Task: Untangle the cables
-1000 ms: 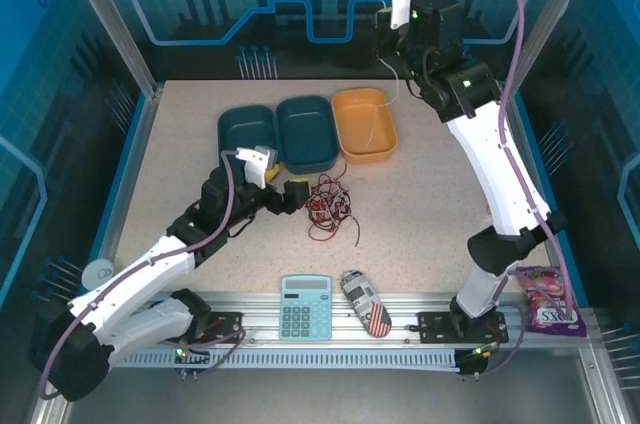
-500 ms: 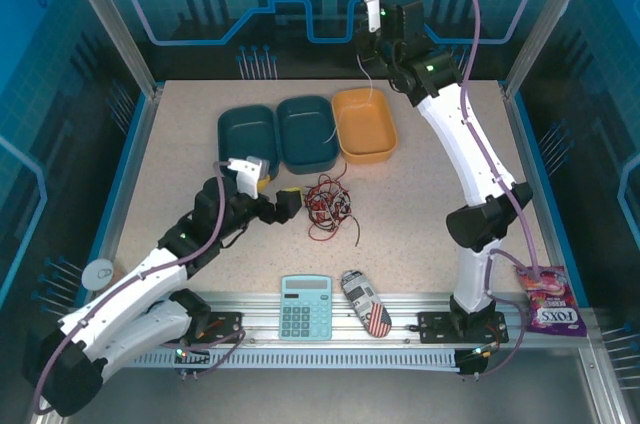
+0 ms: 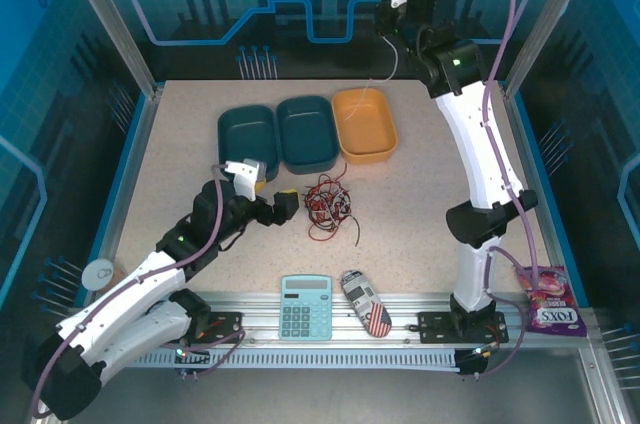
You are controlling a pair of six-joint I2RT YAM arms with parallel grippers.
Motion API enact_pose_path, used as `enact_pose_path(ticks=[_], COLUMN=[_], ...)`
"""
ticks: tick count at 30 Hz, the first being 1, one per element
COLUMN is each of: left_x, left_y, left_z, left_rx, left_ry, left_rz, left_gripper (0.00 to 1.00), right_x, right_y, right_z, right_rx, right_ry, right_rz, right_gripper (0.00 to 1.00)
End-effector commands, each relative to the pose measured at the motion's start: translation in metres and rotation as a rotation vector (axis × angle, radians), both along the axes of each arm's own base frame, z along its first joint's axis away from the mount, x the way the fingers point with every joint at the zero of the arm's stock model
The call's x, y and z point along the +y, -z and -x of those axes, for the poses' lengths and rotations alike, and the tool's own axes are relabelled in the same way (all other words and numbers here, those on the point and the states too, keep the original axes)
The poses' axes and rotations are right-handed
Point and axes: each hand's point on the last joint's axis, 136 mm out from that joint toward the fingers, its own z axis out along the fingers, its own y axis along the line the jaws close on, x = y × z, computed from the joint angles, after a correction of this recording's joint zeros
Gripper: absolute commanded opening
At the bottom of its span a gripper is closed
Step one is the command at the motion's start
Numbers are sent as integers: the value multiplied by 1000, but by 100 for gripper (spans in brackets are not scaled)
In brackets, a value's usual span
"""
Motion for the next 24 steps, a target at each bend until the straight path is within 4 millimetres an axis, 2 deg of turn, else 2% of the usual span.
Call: enact_pose_path(ticks=[1,8,13,18,24], left_x=[4,4,5,7,8], left_y=[8,8,9,9,9], left_z=[2,1,2,3,3], left_rx=[15,16,24,27,26], left_ry=[-18,-22,-25,-33,-40], left_rz=[-3,-1,3,-1,3], left_gripper=[99,99,99,99,99], right_x=[-12,-12,-9,-8,4], right_y=[0,33,64,104,163], right_z=[6,-1,-18,-39,-58], right_rx=[6,83,134,216,340], right_ry=[26,35,47,58,17], right_rz=[10,32,64,78,59], right_gripper=[0,0,0,0,0])
